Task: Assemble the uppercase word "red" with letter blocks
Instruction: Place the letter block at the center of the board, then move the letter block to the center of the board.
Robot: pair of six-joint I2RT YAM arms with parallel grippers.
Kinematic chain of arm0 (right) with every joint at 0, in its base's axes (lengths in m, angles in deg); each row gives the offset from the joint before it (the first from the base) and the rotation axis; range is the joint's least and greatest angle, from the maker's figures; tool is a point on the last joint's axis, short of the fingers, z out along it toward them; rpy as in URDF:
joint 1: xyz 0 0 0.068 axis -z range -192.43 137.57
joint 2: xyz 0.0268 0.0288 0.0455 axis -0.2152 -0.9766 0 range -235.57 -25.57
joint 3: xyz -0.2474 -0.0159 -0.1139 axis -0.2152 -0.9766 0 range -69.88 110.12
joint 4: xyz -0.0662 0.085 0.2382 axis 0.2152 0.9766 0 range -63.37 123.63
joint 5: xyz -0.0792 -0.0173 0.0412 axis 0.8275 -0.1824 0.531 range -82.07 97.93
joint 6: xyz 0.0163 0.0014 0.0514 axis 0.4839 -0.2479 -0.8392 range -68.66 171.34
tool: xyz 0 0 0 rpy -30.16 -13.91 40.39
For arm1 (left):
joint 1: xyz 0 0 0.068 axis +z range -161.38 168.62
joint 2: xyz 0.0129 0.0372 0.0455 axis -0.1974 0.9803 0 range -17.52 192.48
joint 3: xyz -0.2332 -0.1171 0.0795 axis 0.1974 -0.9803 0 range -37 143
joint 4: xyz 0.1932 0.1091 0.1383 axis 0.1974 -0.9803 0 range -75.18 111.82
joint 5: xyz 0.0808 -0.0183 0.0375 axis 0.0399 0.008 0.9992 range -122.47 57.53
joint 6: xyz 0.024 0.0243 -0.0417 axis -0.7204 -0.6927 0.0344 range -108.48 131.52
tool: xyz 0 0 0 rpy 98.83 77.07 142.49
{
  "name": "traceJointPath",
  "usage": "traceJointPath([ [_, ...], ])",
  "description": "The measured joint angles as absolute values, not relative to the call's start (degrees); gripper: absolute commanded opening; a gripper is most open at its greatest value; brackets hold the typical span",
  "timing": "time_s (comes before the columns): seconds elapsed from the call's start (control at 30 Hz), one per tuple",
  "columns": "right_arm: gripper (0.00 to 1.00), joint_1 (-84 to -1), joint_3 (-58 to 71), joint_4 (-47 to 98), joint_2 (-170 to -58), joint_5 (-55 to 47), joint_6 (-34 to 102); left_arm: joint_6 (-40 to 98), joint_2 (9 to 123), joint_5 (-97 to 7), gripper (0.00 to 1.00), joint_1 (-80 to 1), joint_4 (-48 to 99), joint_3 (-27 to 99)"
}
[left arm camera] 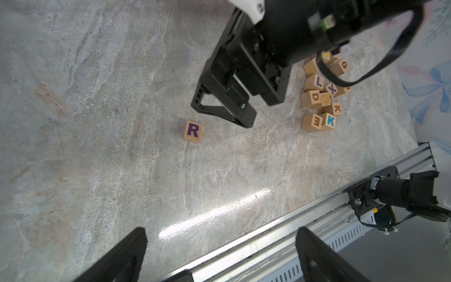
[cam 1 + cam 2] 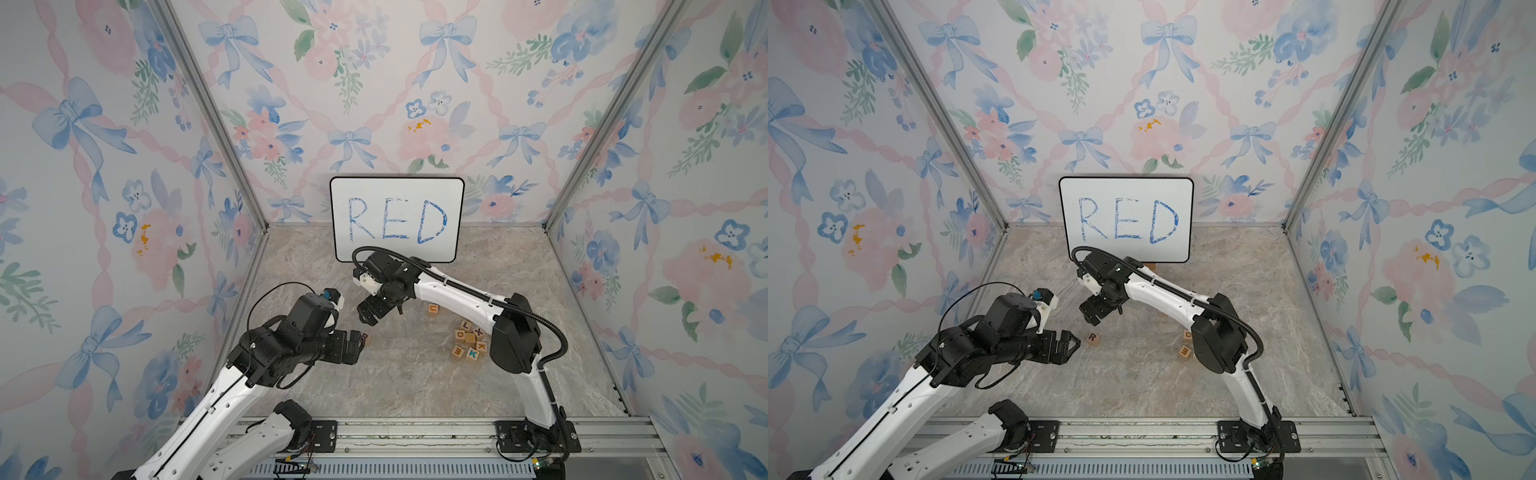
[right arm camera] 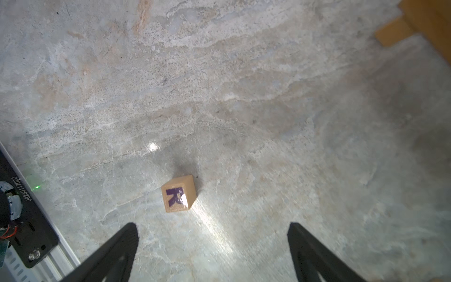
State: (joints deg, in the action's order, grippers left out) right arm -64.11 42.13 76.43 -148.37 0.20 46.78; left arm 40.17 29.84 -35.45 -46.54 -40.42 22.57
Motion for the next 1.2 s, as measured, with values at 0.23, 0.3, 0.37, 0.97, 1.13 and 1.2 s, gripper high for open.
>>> traceJointPath([
  [0.23, 0.97, -62.34, 32.67, 76.00, -140.39, 0.62, 45.93, 38.33, 34.84, -33.77, 0.98, -46.54, -38.73, 20.67],
  [0.3, 0.97, -61.77, 30.26, 76.04, -138.36, 0.64, 45.69, 38.27, 35.96, -33.57, 0.98, -46.54, -37.88, 20.03],
  [0.37, 0.97, -61.11, 28.25, 76.02, -136.31, 0.66, 45.32, 38.24, 37.01, -33.31, 0.98, -46.54, -36.83, 19.60],
  [0.97, 0.97, -60.09, 19.86, 77.79, -116.33, 0.27, 42.02, 36.54, 53.44, -29.51, 0.94, -46.54, -26.73, 18.18],
  [1.13, 0.97, -60.63, 19.84, 79.08, -112.20, -0.34, 41.01, 35.58, 57.84, -29.25, 0.94, -46.54, -23.48, 18.18],
  [1.2, 0.97, -61.00, 19.81, 79.86, -110.82, -0.36, 40.73, 35.21, 59.65, -29.25, 0.93, -46.54, -22.32, 18.18],
])
